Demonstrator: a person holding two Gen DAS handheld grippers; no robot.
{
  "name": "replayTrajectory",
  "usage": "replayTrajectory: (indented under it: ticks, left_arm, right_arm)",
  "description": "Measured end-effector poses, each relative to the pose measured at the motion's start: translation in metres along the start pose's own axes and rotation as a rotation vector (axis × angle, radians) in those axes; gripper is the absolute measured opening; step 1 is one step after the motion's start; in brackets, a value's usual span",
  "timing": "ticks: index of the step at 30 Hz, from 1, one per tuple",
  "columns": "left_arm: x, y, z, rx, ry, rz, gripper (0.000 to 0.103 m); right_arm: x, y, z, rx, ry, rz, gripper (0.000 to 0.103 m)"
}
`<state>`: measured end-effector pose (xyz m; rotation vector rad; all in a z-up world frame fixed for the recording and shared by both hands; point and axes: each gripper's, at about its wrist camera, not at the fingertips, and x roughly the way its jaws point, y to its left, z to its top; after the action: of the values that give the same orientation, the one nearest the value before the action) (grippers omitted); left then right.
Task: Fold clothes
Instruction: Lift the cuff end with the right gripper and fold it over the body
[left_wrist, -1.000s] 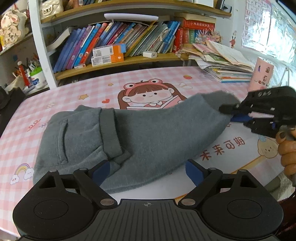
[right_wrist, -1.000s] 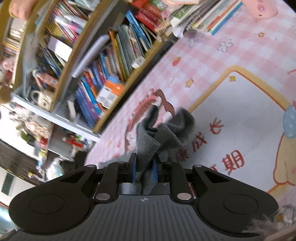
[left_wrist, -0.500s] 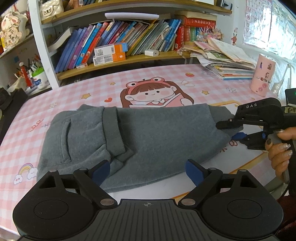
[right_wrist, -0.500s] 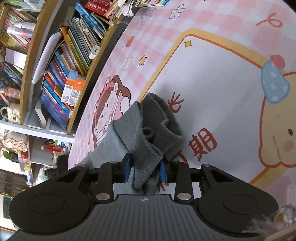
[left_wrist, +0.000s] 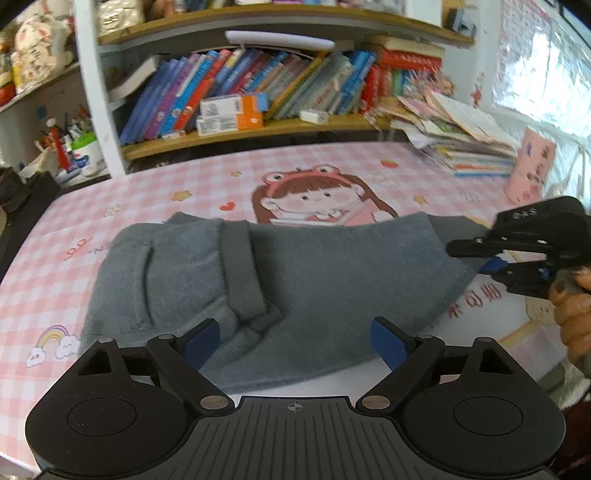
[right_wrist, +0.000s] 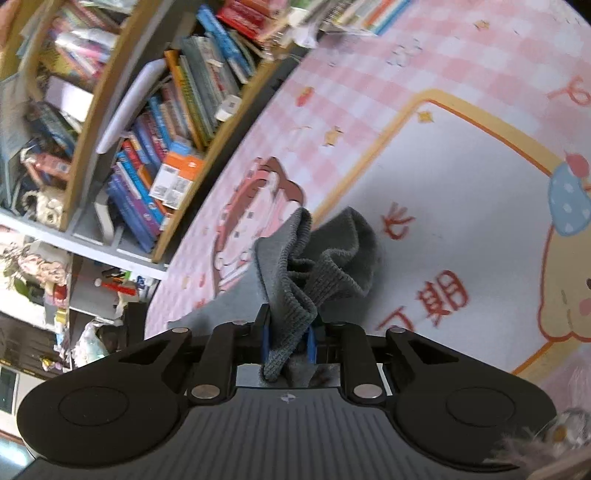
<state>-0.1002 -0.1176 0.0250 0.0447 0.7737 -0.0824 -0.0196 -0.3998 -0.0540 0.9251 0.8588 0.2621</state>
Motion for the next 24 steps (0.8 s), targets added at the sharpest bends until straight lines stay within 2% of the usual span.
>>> replayTrajectory:
  ticks: [5,9,15,20,24]
  left_arm:
    - [-0.004,0.032,0.005,-0.054,-0.058,0.017,0.091]
    - [-0.011,0.064,0.008,-0.089,-0.106,0.021,0.091]
    - [-0.021,0.121,0.011,-0.158,-0.168,0.030,0.091]
    - [-0.022,0.171,0.006,-0.237,-0.182,0.024,0.091]
    - [-0.025,0.205,-0.002,-0.273,-0.192,0.028,0.091]
  right_arm:
    - [-0.007,0.029,-0.004,-0.051,-0.028,0.038,0.016]
    - [-0.006,0.067,-0.014,-0.104,-0.052,0.075,0.016]
    - [0.009,0.134,-0.052,-0.264,-0.051,0.122,0.016]
    - [0.021,0.190,-0.083,-0.398,-0.051,0.162,0.016]
    - [0.045,0.225,-0.115,-0.517,0.004,0.159,0.016]
